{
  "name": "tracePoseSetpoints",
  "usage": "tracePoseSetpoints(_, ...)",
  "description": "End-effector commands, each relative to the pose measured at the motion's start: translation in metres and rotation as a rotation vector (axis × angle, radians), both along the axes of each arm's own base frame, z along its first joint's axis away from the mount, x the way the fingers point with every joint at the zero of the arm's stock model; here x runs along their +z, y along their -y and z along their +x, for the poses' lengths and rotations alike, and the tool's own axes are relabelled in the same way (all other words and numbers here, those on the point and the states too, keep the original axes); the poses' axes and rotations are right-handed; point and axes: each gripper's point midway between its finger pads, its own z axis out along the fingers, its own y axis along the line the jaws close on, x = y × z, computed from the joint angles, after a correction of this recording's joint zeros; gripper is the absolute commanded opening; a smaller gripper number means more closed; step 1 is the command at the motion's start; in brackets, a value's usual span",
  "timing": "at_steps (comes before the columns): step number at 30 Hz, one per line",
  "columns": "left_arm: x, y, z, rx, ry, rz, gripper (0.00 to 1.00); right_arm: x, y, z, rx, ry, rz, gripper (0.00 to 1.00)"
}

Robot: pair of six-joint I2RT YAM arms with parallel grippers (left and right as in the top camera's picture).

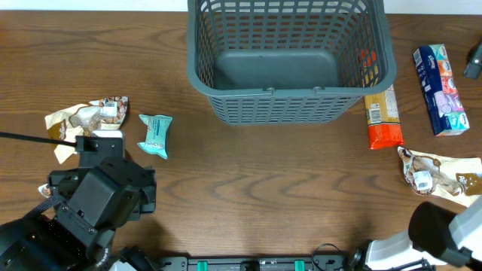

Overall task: Pack container
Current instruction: 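Release the basket and retract both grippers, then lower the right gripper onto the spaghetti package and grasp it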

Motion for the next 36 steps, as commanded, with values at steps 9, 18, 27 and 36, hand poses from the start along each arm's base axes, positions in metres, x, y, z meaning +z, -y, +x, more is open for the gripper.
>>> tracePoseSetpoints(9, 0.003, -0.005, -0.001, 0.011, 0.009, 0.019, 0.99, -0.059, -0.011, 0.05, 0.323, -0.15, 0.044, 0.99)
tracePoseSetpoints(18, 0.003, -0.005, -0.001, 0.011, 0.009, 0.019, 0.99, -0.136, 0.0, 0.082, 0.463, -0.302, 0.08, 0.99)
tracePoseSetpoints(27, 0.003, -0.005, -0.001, 0.011, 0.009, 0.019, 0.99, -0.221, -0.001, 0.092, 0.471, -0.487, 0.258, 0.99)
tracePoseSetpoints(36, 0.003, -0.005, -0.001, 0.011, 0.009, 0.019, 0.99, -0.264, 0.017, 0.096, 0.333, -0.581, 0.286, 0.99)
